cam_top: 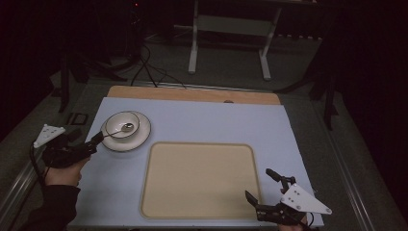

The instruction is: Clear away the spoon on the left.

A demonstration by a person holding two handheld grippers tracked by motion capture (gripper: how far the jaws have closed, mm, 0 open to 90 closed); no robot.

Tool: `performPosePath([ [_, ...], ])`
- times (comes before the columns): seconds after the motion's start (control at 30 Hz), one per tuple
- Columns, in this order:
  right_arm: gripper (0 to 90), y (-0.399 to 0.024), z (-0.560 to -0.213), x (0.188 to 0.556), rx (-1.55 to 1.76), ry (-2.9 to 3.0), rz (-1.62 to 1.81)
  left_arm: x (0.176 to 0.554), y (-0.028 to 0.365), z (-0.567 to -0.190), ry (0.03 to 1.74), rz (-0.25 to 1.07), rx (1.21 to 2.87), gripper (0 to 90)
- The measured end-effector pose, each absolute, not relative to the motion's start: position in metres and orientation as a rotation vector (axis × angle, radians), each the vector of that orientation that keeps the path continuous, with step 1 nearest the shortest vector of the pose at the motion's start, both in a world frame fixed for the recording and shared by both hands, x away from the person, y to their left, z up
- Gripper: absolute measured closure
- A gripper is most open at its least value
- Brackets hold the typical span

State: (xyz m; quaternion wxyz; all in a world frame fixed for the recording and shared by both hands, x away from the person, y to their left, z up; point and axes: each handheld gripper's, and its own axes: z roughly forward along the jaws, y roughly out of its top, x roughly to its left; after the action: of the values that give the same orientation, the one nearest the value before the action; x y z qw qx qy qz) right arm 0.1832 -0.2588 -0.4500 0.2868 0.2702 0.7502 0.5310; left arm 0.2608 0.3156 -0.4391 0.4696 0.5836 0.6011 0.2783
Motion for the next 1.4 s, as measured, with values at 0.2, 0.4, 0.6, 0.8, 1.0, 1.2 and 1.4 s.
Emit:
performPosePath([
  [0.2,10.8,-0.259,-0.45,0.183,0.719,2.008,1.42,0.273,0.323,-0.456,1.593,0.635,1.382,30.5],
  [0.4,10.8,-0.259,-0.45,0.183,0.721,2.01,1.422,0.283,0.326,-0.469,1.665,0.589,1.305,37.8],
  [0.6,10.8,-0.259,-0.45,0.183,0.723,2.009,1.422,0.29,0.326,-0.479,1.71,0.552,1.231,51.8],
  [0.8,10.8,-0.26,-0.451,0.184,0.722,2.01,1.422,0.29,0.326,-0.488,1.746,0.525,1.145,62.3],
  [1.0,10.8,-0.261,-0.45,0.184,0.725,2.007,1.423,0.291,0.324,-0.49,1.751,0.497,1.105,72.4],
  [1.2,10.8,-0.26,-0.45,0.184,0.725,2.012,1.423,0.291,0.321,-0.492,1.753,0.473,1.059,82.9],
  [1.4,10.8,-0.26,-0.451,0.184,0.729,2.016,1.424,0.289,0.321,-0.49,1.748,0.482,1.005,88.9],
])
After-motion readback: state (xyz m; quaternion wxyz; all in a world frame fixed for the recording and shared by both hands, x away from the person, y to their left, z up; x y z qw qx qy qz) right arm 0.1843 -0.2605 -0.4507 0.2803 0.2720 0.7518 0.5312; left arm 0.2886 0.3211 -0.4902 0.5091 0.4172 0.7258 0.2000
